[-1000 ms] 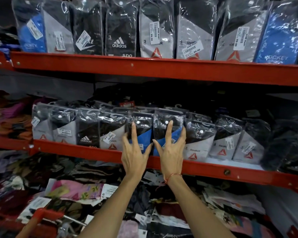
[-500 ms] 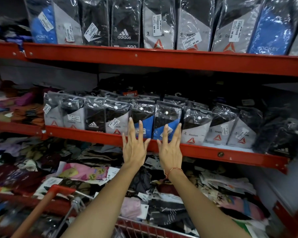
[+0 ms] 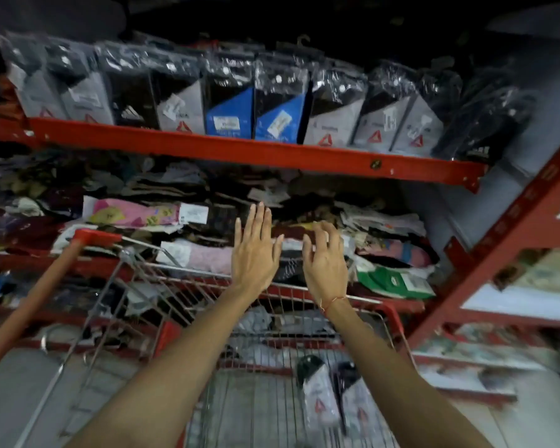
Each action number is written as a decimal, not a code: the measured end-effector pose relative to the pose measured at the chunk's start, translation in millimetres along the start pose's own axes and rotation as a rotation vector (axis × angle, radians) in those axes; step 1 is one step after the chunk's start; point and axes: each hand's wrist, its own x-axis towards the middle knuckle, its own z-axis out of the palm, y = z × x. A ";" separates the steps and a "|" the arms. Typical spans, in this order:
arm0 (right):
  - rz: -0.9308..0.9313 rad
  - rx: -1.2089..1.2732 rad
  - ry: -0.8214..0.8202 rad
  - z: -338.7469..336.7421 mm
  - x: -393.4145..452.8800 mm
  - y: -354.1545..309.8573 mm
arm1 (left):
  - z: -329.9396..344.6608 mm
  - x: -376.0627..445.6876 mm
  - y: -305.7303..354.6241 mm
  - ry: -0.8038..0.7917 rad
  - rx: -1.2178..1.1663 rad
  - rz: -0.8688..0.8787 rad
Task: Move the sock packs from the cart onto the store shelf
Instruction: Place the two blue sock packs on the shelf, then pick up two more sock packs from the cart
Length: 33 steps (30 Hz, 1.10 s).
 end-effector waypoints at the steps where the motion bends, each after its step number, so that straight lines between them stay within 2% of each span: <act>1: 0.012 -0.023 -0.013 0.8 -10.7 11.9 | 10.6 -10.3 5.1 -0.037 -0.007 0.002; 6: 0.114 -0.045 -0.188 14.4 -60.2 73.2 | 60.6 -56.3 30.5 -0.163 -0.047 0.001; 12: 0.413 -0.107 -0.599 29.8 -120.1 164.6 | 141.5 -122.0 58.3 -0.422 -0.087 -0.031; 15: 0.532 -0.144 -0.831 31.1 -139.0 196.7 | 172.7 -146.3 67.6 -0.496 -0.072 -0.013; 17: 0.600 -0.127 -0.919 36.5 -154.3 215.9 | 189.8 -162.8 76.0 -0.583 -0.124 -0.074; 21: 0.759 -0.080 -0.959 57.7 -178.0 244.8 | 227.6 -189.8 89.2 -0.727 -0.186 -0.284; 23: 0.782 -0.073 -0.981 69.4 -185.6 254.6 | 246.2 -198.4 96.6 -0.762 -0.203 -0.323; 27: 0.786 -0.127 -0.955 86.4 -199.0 267.7 | 282.4 -207.7 106.3 -0.844 -0.268 -0.582; 29: 0.777 -0.158 -0.938 91.9 -203.5 270.9 | 293.7 -208.3 107.8 -0.820 -0.272 -0.662; 33: 0.694 -0.264 -1.032 97.4 -204.6 266.4 | 286.5 -210.0 104.8 -0.835 -0.239 -0.801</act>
